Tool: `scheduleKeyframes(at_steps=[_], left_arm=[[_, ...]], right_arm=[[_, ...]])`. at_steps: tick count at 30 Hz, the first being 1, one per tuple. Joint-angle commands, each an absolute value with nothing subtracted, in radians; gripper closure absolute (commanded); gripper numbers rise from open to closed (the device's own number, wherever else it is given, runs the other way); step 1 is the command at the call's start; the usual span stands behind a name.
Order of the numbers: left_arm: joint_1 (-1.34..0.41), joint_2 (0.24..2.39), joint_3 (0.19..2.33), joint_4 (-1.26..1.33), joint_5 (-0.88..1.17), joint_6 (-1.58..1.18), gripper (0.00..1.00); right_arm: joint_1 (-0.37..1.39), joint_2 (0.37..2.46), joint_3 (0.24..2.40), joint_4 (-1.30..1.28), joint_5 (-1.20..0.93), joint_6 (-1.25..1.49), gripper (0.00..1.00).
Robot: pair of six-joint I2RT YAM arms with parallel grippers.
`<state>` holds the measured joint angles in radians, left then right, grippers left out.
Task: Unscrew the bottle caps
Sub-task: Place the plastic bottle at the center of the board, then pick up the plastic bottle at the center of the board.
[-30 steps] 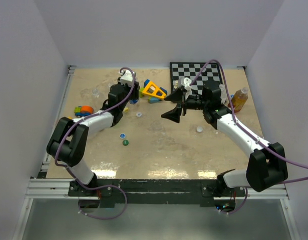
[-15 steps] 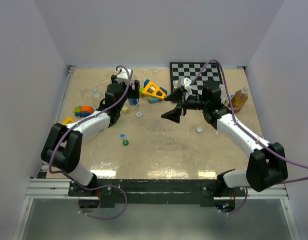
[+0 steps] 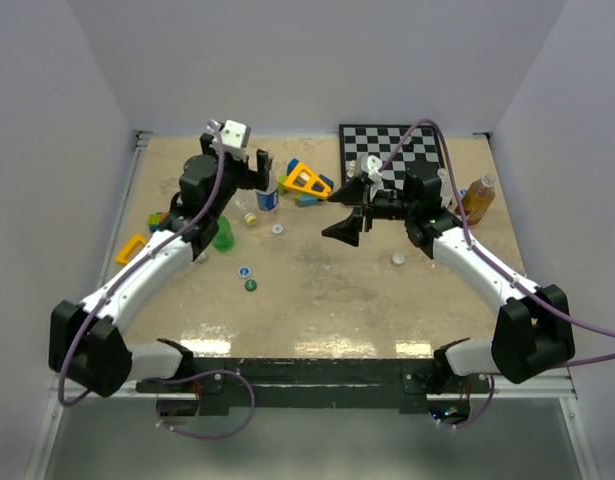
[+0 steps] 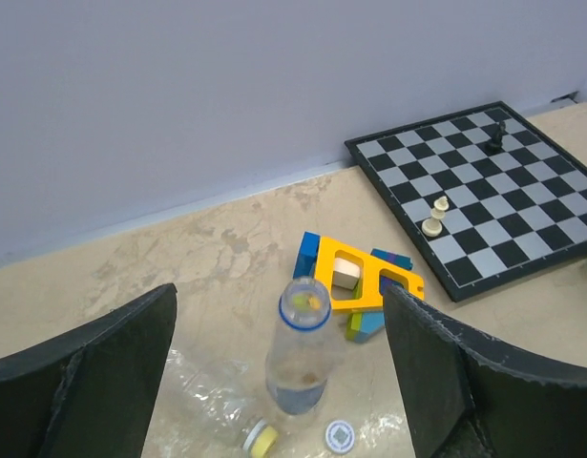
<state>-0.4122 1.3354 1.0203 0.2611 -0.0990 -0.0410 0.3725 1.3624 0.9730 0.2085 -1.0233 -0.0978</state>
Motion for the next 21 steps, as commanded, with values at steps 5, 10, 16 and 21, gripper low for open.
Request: scheduleKeyframes(at_steps=[5, 10, 16, 21], left_arm=[[-0.408, 0.968, 1.097, -0.321, -0.197, 0.228, 0.08], [-0.408, 0.801, 0.981, -0.526, -0.446, 0.271, 0.08], [-0.408, 0.738, 0.793, -0.621, -0.531, 0.316, 0.08], [-0.408, 0.741, 0.689, -0.588, -0.572, 0.429, 0.08]], right_arm=[[0.371, 1.365, 1.037, 0.088, -1.107, -0.217, 0.02], [0.371, 1.376, 1.1, -0.089, -1.138, -0.374, 0.02], [0.371, 1.355, 1.085, -0.063, -1.146, -0.367, 0.02], [0.371, 1.342, 1.077, -0.054, -1.152, -0.364, 0.02]])
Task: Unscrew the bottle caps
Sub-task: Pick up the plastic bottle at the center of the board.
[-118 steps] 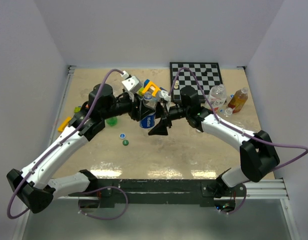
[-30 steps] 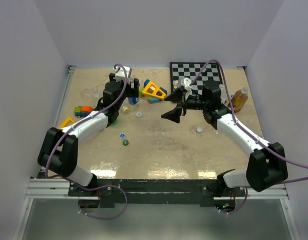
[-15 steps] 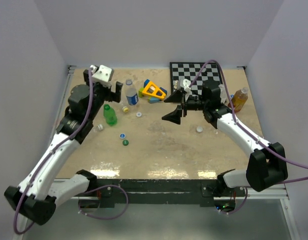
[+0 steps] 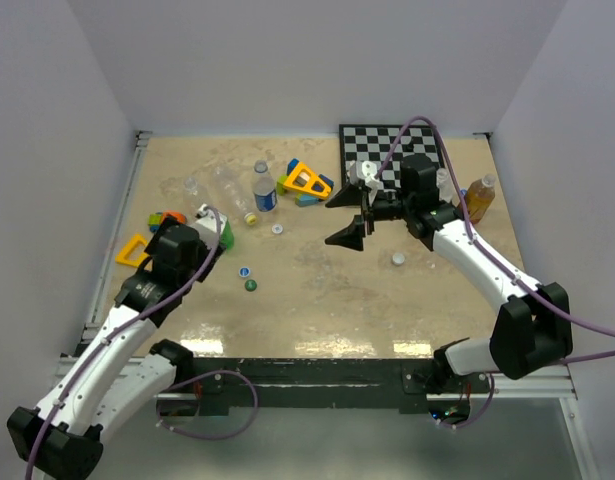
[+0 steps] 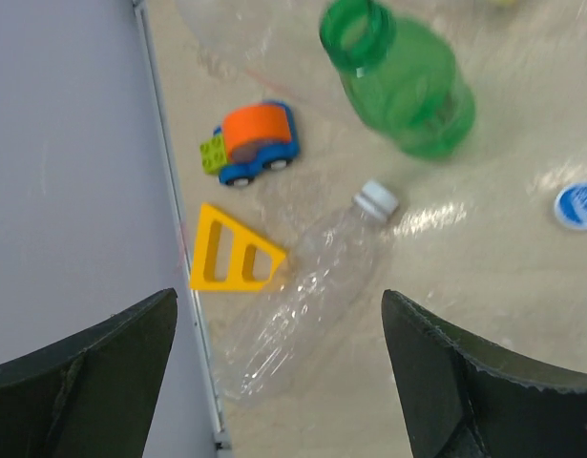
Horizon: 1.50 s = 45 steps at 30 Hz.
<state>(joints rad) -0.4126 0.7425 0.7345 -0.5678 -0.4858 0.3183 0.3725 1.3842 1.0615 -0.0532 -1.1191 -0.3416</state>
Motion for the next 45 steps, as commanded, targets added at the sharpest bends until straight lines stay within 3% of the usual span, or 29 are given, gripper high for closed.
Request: scheduleKeyframes(at_steps=[1, 7, 17, 29, 38, 45], left_arm=[[-0.41, 0.745, 0.663, -0.565, -0.565, 0.457, 0.08], [-0.391, 0.845, 0.545, -0.417, -0.543, 0.534, 0.08], [-0.227, 0.91, 0.485, -0.281, -0.269, 0.535, 0.1], [-0.097, 0.907, 0.382, -0.101, -0.301, 0.567, 0.12], [-0.078, 1.181, 0.457, -0.096, -0.172, 0.574, 0.23], [-0.071, 1.152, 0.454, -0.153, -0.118, 0.526, 0.31]], right_arm=[[0.371, 1.341, 1.077, -0.051, -1.154, -0.362, 0.02], [0.371, 1.345, 1.066, -0.025, -1.178, -0.333, 0.02], [0.371, 1.333, 1.062, -0.011, -1.189, -0.319, 0.02], [0.37, 1.324, 1.049, 0.029, -1.19, -0.29, 0.02], [0.362, 1.305, 1.045, 0.038, -1.2, -0.284, 0.02], [0.362, 1.305, 1.045, 0.038, -1.204, -0.285, 0.02]])
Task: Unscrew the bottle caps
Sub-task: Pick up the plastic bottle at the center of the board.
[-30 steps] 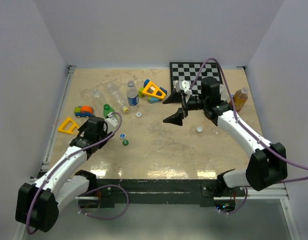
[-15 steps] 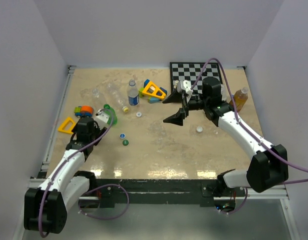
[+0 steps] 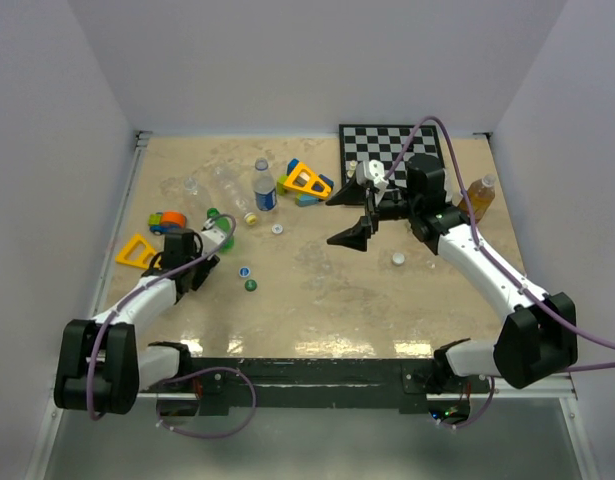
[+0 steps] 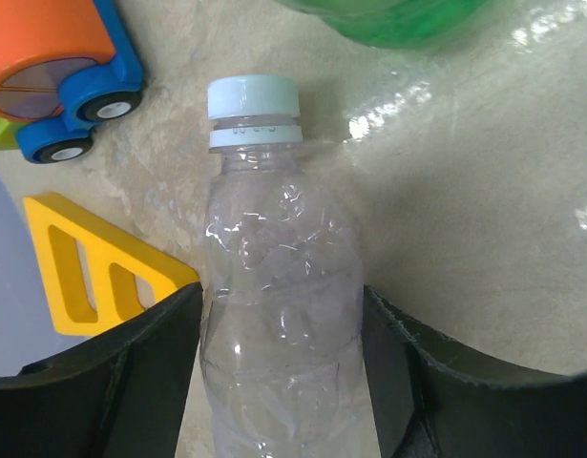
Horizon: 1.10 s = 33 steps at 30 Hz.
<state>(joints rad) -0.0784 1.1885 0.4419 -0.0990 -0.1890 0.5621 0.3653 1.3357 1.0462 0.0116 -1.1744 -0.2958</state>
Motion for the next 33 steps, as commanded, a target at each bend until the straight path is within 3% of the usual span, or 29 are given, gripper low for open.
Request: scheduleKeyframes(at_steps=[1, 3, 6, 14, 22, 27, 33], left_arm=[[-0.071, 1.131, 0.453, -0.164, -0.112, 0.523, 0.32], [-0.071, 1.077, 0.453, -0.187, -0.104, 0.52, 0.36], [-0.071, 0.994, 0.445, -0.216, -0.106, 0.528, 0.52], [-0.071, 0.916, 0.448, -0.227, -0.204, 0.505, 0.78], [-0.071, 0.766, 0.63, -0.382, -0.299, 0.451, 0.97], [-0.072, 0.632, 0.851, -0.468, -0.149, 0.379, 0.99], [-0.074, 0.617, 0.968, -0.463, 0.271, 0.284, 1.0]], right_arm=[[0.362, 1.305, 1.045, 0.041, -1.204, -0.285, 0.02], [0.362, 1.305, 1.045, 0.04, -1.206, -0.284, 0.02], [0.362, 1.305, 1.043, 0.041, -1.207, -0.279, 0.02], [0.362, 1.305, 1.042, 0.046, -1.207, -0.275, 0.02], [0.362, 1.308, 1.042, 0.032, -1.198, -0.294, 0.02], [0.362, 1.305, 1.075, -0.08, -1.171, -0.406, 0.02], [0.362, 1.272, 1.138, -0.242, -1.047, -0.563, 0.02]])
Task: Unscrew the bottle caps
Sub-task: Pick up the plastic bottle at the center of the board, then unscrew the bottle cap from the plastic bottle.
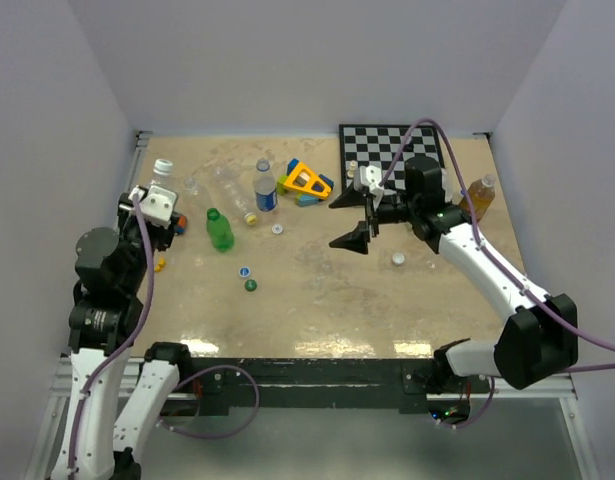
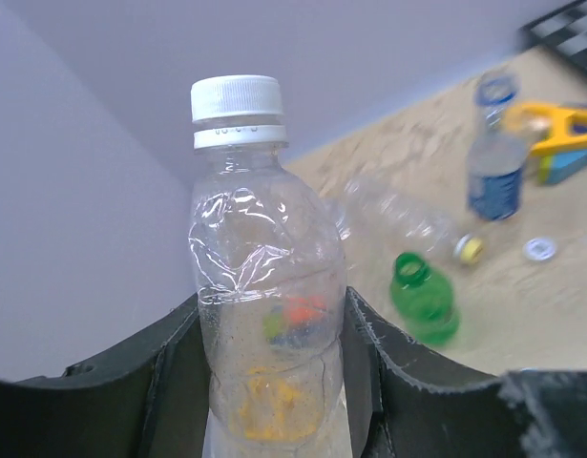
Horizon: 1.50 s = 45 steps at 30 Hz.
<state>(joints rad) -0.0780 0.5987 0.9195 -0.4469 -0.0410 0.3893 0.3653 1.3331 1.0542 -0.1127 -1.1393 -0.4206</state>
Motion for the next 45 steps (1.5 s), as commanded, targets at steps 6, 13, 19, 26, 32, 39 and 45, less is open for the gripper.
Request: scheduleKeyframes(at_steps=[6, 13, 19, 26, 32, 39, 45], left_arm=[[-0.174, 0.75, 0.954, -0.327, 0.577, 0.12, 1.0], [-0.452, 0.971, 0.968, -0.198, 0.704, 0.201, 1.0], [-0.506, 1.106, 0.953, -0.134, 0.808, 0.343, 1.0], [-0.574, 1.032, 0.712, 0.125, 0.813, 0.405, 1.0], [-0.61, 1.061, 0.67, 0.146, 0.775, 0.368, 1.0], [-0.627, 1.109, 0.678, 0.15, 0.741, 0.347, 1.0], [-0.63, 1.115, 0.681, 0.15, 0.733, 0.339, 1.0]], right_arm=[[0.319, 1.123, 1.18, -0.264, -0.746, -0.523, 0.02], [0.215, 1.144, 1.322, -0.569, -0.854, -0.523, 0.02], [0.212, 1.203, 1.345, -0.768, -0.951, -0.615, 0.02], [0.215, 1.311, 1.361, -0.859, -1.06, -0.646, 0.02], [0.323, 1.381, 1.356, -0.858, -1.029, -0.643, 0.03], [0.402, 1.454, 1.39, -0.862, -1.02, -0.635, 0.06], [0.425, 1.468, 1.39, -0.854, -1.012, -0.629, 0.14]])
